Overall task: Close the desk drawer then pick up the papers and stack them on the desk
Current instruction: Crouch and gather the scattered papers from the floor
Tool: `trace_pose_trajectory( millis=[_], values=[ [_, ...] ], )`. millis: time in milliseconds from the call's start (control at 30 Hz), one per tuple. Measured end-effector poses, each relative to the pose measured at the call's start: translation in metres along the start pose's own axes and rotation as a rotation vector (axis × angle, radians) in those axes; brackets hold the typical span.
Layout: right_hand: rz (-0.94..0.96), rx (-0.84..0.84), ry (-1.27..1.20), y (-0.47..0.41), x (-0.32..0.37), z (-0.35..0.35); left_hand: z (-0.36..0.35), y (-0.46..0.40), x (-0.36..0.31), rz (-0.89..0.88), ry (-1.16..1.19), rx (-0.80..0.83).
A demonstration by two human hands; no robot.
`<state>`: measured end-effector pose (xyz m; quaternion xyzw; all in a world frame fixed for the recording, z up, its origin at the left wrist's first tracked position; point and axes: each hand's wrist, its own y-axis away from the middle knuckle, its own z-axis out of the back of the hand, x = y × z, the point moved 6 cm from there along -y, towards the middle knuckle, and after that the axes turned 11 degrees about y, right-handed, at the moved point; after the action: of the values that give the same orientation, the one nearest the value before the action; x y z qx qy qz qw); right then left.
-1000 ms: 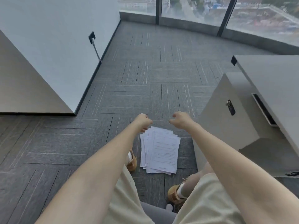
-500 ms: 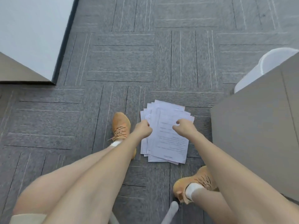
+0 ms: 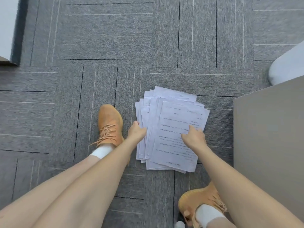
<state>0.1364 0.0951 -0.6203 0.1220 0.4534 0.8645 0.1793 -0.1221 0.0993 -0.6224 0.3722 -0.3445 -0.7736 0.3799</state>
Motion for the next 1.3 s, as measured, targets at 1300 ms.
trace_pose_trajectory(
  millis=[1300],
  values=[
    [-0.014,-0.063,-0.561,-0.034,-0.028,-0.031,-0.052,-0.027,0.05,0.245,0.76,0.153]
  ],
)
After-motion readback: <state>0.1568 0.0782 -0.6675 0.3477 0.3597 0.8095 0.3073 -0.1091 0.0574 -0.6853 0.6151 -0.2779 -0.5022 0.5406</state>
